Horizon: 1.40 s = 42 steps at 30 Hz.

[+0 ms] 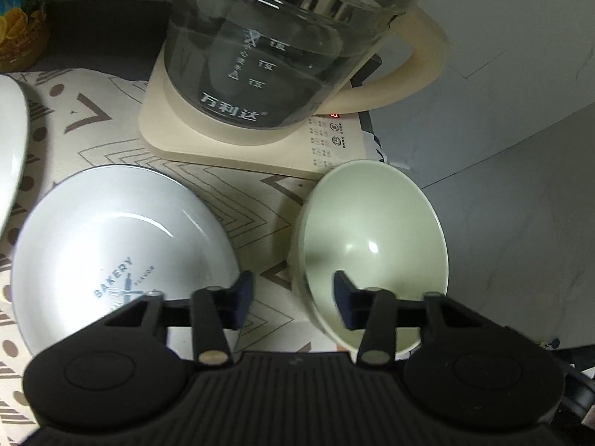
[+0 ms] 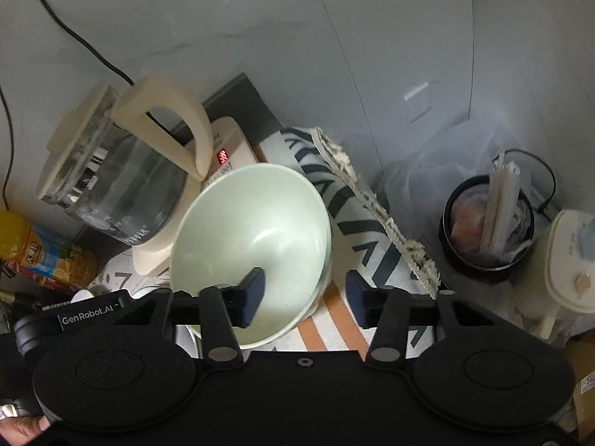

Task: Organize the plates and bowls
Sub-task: 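Lift and carry the small pale green bowl toward the red bowl stack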

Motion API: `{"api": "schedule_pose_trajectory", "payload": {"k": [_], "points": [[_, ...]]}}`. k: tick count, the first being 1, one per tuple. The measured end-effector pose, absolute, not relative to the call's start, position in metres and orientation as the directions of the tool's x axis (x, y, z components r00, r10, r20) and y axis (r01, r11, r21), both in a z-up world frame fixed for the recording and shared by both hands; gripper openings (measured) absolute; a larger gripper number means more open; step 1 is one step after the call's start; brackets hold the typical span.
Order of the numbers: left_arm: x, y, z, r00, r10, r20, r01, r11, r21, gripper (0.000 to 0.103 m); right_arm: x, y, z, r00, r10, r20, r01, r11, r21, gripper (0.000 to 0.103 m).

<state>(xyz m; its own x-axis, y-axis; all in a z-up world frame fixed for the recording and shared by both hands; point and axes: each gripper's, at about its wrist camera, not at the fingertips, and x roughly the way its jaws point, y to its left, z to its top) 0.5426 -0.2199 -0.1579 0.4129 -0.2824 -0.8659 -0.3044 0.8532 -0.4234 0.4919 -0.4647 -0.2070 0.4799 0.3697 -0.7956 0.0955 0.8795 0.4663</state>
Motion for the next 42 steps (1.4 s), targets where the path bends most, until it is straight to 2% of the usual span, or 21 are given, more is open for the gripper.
{"api": "schedule_pose_trajectory", "payload": {"k": [3,9,10,12,13,21,42], "points": [[0.545,-0.223,-0.163,0.409,-0.292,-0.865,-0.305,0.849,-0.431,0.025,0.496,-0.468,-0.217,0.472,0.383,-0.794,0.136,0.858,0.495,0.039],[0.547,-0.228,-0.175,0.410,-0.293,-0.864,-0.325,0.838,-0.439,0.013,0.500,-0.463,-0.233,0.448,0.376,-0.811,0.146,0.864,0.482,0.030],[0.548,-0.229,-0.176,0.410,-0.297,-0.862,-0.321,0.838,-0.441,0.012,0.500,-0.462,-0.237,0.439,0.376,-0.816,0.146,0.866,0.478,0.025],[0.550,-0.231,-0.177,0.411,-0.291,-0.864,-0.314,0.845,-0.434,0.011,0.498,-0.463,-0.243,0.442,0.388,-0.809,0.144,0.859,0.491,0.023],[0.551,-0.231,-0.177,0.412,-0.291,-0.863,-0.314,0.844,-0.434,0.011,0.498,-0.463,-0.244,0.445,0.397,-0.802,0.138,0.855,0.500,0.018],[0.547,-0.230,-0.172,0.408,-0.300,-0.862,-0.297,0.850,-0.436,0.011,0.493,-0.460,-0.228,0.476,0.359,-0.803,0.130,0.874,0.468,0.017],[0.475,-0.202,-0.115,0.474,-0.332,-0.816,-0.215,0.855,-0.473,0.011,0.413,-0.443,-0.171,0.583,0.364,-0.727,0.120,0.846,0.520,0.017]]}}
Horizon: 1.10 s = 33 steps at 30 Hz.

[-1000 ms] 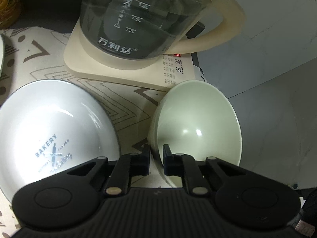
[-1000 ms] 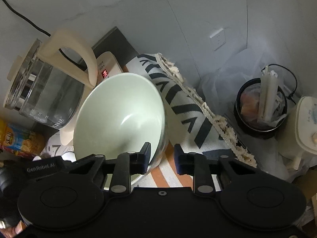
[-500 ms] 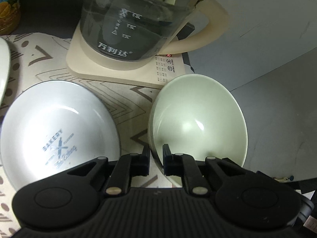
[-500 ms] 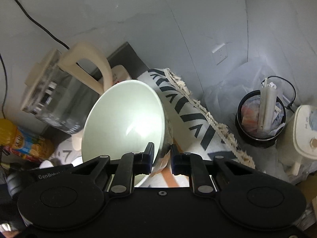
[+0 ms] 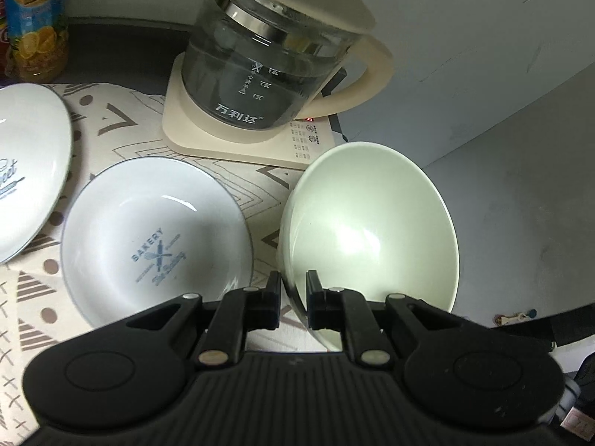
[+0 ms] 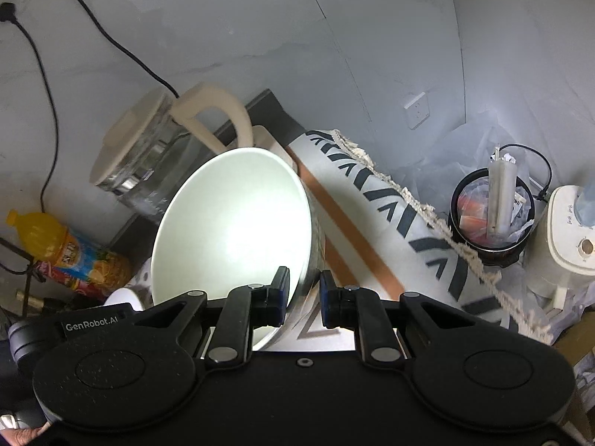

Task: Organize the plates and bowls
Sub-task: 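Lift and carry the small pale green bowl toward the red bowl stack, then lower the small green bowl into the stacked bowls with both tools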

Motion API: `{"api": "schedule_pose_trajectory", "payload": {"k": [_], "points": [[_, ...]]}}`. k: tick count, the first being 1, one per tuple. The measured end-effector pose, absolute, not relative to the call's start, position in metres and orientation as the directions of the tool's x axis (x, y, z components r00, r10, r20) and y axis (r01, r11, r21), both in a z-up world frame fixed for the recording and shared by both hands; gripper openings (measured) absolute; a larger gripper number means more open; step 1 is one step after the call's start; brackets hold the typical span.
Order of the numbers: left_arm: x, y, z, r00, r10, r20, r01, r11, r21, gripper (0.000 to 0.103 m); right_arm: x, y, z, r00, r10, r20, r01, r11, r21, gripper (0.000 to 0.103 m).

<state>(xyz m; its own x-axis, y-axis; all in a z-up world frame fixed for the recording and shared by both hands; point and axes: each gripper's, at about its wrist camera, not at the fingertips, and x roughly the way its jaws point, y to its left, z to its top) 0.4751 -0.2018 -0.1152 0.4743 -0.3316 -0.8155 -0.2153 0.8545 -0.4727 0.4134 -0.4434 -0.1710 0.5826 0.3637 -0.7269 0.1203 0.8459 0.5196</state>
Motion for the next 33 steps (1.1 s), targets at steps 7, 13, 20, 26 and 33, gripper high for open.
{"api": "schedule_pose_trajectory", "payload": {"k": [7,13,20,26,33], "points": [[0.446,-0.191,-0.105,0.477,-0.333,-0.813,-0.199,0.860,-0.469,0.011,0.387,-0.435,-0.161,0.602,0.357,-0.714,0.113,0.848,0.518,0.017],[0.428,-0.184,-0.101,0.480,-0.341,-0.808,-0.197,0.856,-0.478,0.011,0.368,-0.430,-0.156,0.615,0.352,-0.706,0.106,0.850,0.516,0.017],[0.409,-0.182,-0.094,0.477,-0.357,-0.803,-0.179,0.855,-0.486,0.012,0.347,-0.430,-0.151,0.631,0.347,-0.694,0.092,0.854,0.512,0.017],[0.392,-0.181,-0.088,0.483,-0.371,-0.793,-0.162,0.852,-0.498,0.011,0.327,-0.430,-0.147,0.640,0.342,-0.688,0.085,0.858,0.506,0.017],[0.369,-0.176,-0.084,0.485,-0.384,-0.786,-0.154,0.847,-0.509,0.012,0.304,-0.429,-0.144,0.647,0.346,-0.680,0.076,0.858,0.509,0.017]]}}
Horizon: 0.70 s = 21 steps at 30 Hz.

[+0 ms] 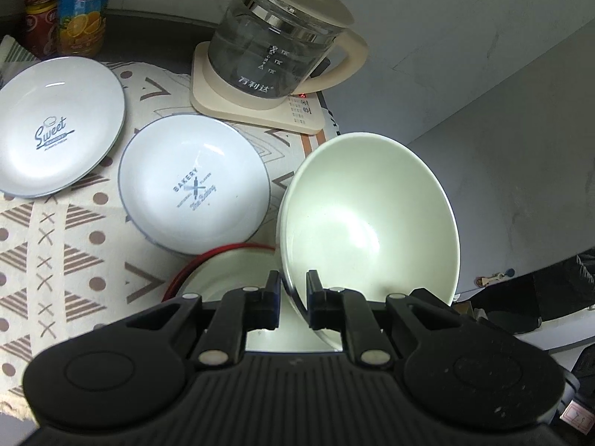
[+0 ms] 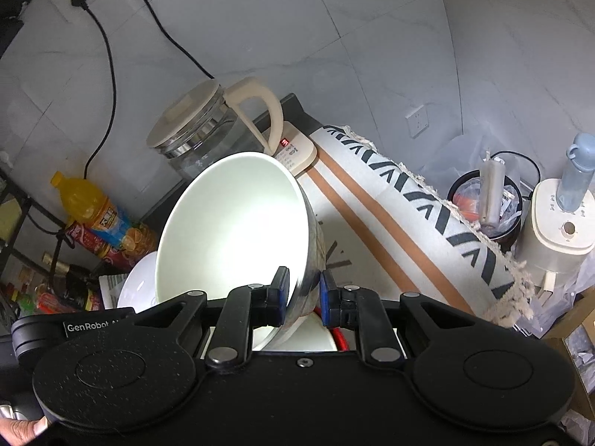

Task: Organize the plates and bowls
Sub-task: 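Lower the small green bowl into the stacked bowls with both tools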

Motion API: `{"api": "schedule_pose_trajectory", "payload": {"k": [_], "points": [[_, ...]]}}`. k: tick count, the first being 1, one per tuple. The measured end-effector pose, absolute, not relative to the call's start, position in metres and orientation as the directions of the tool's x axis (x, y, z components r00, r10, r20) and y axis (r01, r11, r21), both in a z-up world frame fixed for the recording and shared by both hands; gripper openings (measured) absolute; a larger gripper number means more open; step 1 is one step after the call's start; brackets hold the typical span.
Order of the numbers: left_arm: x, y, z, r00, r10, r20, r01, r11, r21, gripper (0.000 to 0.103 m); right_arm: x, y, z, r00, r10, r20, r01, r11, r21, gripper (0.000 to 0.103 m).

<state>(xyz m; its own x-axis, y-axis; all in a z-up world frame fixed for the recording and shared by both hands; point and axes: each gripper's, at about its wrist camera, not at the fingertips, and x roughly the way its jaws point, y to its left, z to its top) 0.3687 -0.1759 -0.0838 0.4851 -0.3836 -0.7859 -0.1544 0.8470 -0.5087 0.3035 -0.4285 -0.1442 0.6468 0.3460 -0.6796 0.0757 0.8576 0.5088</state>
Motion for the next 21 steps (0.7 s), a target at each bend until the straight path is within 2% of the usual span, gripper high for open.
{"api": "schedule_pose_trajectory", "payload": {"k": [21], "points": [[0.321,-0.162,-0.117,0.389,-0.404,-0.828,-0.199,0.840,-0.504,0.013,0.263,-0.407,-0.163,0.611,0.329,-0.720,0.080,0.879,0.470,0.017]]}}
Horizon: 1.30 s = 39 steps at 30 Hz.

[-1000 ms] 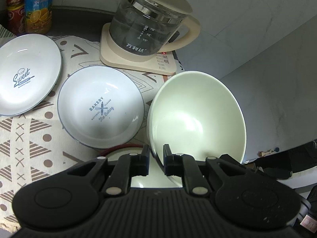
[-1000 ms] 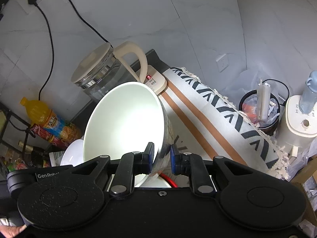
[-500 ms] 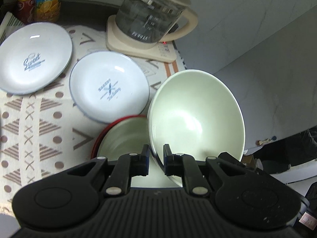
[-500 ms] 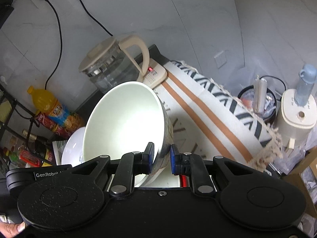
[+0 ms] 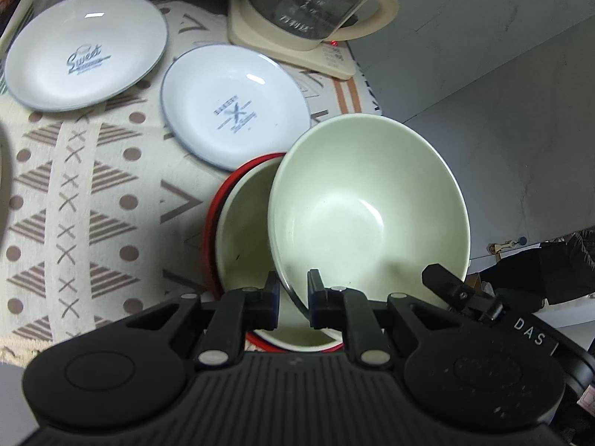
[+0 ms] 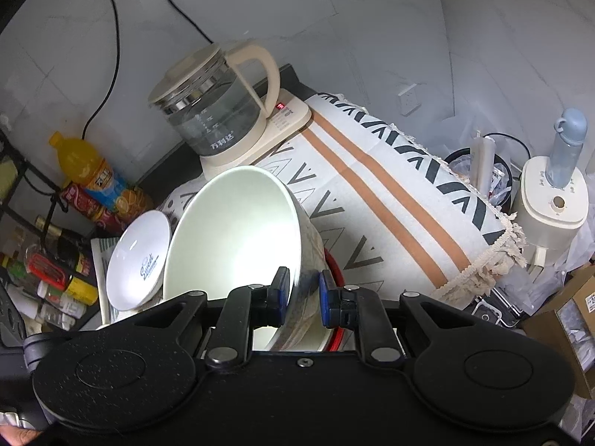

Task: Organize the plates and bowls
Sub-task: 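Lower the small green bowl into the stacked bowls with both tools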

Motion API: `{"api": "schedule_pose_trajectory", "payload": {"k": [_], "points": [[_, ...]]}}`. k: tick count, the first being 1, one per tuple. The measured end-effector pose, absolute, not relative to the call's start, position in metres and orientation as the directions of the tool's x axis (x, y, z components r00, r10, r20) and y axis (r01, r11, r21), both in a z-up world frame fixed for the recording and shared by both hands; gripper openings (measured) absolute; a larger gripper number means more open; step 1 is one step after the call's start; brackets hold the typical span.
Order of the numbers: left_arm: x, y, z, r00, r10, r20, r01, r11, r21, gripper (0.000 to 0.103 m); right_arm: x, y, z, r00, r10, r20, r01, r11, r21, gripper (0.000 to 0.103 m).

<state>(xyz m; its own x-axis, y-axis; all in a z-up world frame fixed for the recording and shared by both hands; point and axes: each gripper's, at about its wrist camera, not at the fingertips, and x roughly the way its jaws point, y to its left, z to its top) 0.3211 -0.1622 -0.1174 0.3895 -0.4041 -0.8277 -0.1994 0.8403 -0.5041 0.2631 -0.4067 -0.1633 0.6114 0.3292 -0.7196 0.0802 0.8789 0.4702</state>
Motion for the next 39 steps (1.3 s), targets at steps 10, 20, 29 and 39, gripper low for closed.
{"api": "schedule_pose_trajectory", "payload": {"k": [10,20,29,39], "points": [[0.319,-0.155,-0.133,0.359,-0.405,-0.841,-0.248,0.827,-0.504,0.014,0.269,-0.394,-0.171,0.582,0.315,-0.750,0.073,0.898,0.434,0.016],[0.327,-0.155,-0.135,0.326,-0.417,-0.848,-0.269,0.819,-0.506,0.013,0.276,-0.393,-0.177,0.566,0.296,-0.770,0.088,0.906,0.413,0.011],[0.330,-0.151,-0.127,0.281,-0.415,-0.865,-0.288,0.823,-0.489,0.015,0.281,-0.396,-0.181,0.561,0.309,-0.768,0.118,0.889,0.443,0.009],[0.335,-0.141,-0.111,0.292,-0.373,-0.881,-0.280,0.847,-0.452,0.015,0.284,-0.400,-0.185,0.558,0.311,-0.769,0.132,0.882,0.452,0.009]]}}
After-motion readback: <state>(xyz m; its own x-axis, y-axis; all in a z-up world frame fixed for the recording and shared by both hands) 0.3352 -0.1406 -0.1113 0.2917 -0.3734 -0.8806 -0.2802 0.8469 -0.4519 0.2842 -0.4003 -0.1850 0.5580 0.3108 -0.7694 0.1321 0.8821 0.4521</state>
